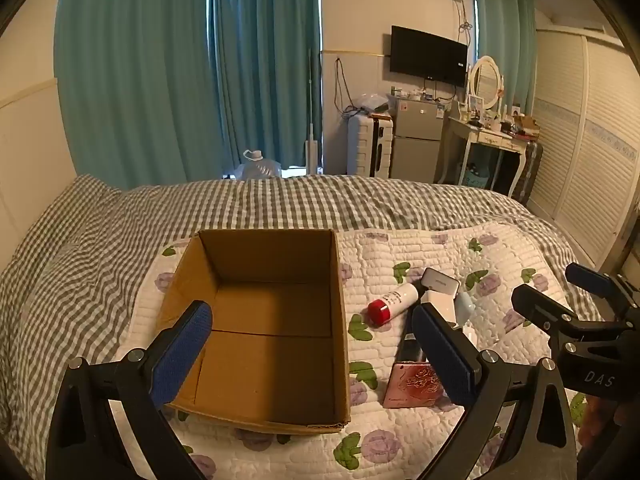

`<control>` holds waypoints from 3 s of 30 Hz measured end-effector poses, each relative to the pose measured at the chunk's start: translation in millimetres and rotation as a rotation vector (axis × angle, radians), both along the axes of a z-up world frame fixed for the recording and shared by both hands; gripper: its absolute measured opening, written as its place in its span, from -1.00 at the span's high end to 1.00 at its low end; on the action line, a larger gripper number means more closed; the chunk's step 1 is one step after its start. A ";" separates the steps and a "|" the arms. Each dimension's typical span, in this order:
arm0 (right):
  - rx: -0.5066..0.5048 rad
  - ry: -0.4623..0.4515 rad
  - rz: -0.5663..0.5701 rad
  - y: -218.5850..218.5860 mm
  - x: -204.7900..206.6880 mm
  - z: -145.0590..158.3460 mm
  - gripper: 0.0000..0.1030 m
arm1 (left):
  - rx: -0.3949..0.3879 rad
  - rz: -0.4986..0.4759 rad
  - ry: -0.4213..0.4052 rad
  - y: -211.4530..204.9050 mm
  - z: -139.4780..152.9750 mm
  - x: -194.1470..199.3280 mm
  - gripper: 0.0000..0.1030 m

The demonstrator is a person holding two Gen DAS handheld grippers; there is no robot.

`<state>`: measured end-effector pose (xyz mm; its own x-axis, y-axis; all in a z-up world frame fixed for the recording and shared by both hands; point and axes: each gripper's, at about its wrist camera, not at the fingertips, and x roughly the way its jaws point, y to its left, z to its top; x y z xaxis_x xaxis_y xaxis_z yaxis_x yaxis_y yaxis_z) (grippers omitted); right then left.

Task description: Organize rigid objects

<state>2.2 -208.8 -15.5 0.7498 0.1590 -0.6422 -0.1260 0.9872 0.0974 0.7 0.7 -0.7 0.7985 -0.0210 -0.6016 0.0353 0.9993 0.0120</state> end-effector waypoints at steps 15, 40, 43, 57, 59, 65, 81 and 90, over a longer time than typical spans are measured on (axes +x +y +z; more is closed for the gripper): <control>-0.008 0.003 0.021 3.2 1.0 -2.6 -1.00 | 0.008 0.003 0.000 2.1 -2.0 -1.3 -1.00; -0.008 0.011 0.020 2.2 1.1 -6.1 -1.00 | 0.015 0.008 0.009 3.7 -5.2 -2.0 -1.00; -0.010 0.014 0.020 2.0 1.1 -7.1 -1.00 | 0.016 0.010 0.012 5.1 -6.9 -2.5 -1.00; -0.009 0.018 0.020 2.4 0.6 -9.7 -1.00 | 0.016 0.013 0.021 6.9 -9.3 1.0 -1.00; -0.009 0.019 0.021 2.7 0.7 -9.7 -1.00 | 0.018 0.012 0.021 6.3 -9.3 1.0 -1.00; -0.010 0.022 0.022 3.1 0.3 -11.5 -0.99 | 0.019 0.013 0.021 5.8 -10.0 0.5 -1.00; -0.012 0.030 0.023 3.4 0.9 -12.9 -0.99 | 0.017 0.014 0.024 4.5 -11.4 -0.7 -1.00; 0.000 0.040 0.018 2.3 2.1 -14.7 -1.00 | 0.013 0.019 0.029 5.2 -12.2 -0.5 -1.00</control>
